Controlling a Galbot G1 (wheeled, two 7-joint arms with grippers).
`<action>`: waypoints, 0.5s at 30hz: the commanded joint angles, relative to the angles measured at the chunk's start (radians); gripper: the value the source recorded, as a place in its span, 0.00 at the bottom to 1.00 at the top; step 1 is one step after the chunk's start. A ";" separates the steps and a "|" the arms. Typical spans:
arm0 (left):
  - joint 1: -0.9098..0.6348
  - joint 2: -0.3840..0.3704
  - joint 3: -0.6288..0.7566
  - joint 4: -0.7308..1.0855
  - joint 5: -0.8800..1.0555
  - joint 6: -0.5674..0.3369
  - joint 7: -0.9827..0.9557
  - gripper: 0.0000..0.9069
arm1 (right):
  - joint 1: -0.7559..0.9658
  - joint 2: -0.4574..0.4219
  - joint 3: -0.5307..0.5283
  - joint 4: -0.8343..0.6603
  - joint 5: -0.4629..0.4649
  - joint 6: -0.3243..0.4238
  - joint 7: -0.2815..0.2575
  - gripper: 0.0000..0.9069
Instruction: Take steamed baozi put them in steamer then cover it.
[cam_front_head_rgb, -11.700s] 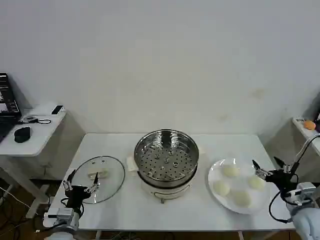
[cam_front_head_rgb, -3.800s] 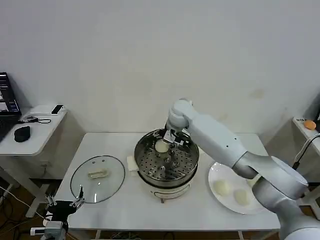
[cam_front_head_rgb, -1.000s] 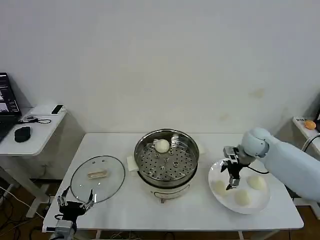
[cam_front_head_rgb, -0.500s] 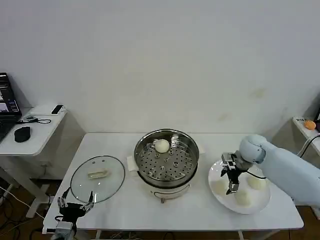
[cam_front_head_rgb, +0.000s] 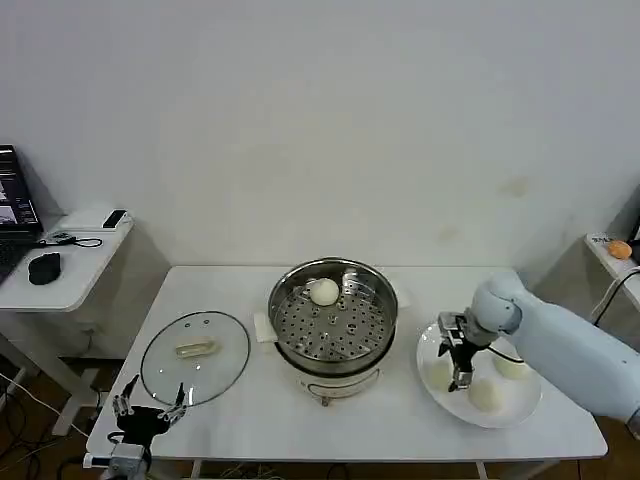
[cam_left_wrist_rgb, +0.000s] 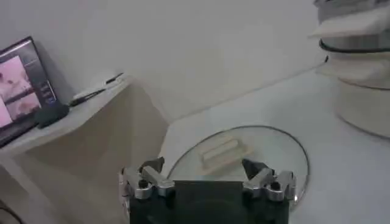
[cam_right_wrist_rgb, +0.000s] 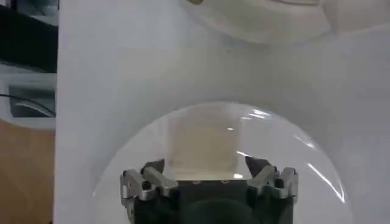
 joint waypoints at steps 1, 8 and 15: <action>-0.001 0.000 0.001 0.002 0.001 0.000 0.001 1.00 | -0.010 0.012 0.002 -0.012 -0.018 0.005 0.018 1.00; -0.006 -0.002 0.004 0.008 0.004 0.000 0.002 1.00 | -0.014 0.028 0.005 -0.036 -0.022 0.007 0.029 0.92; -0.009 -0.002 0.003 0.012 0.004 0.001 0.002 1.00 | -0.013 0.034 0.008 -0.047 -0.019 0.012 0.036 0.78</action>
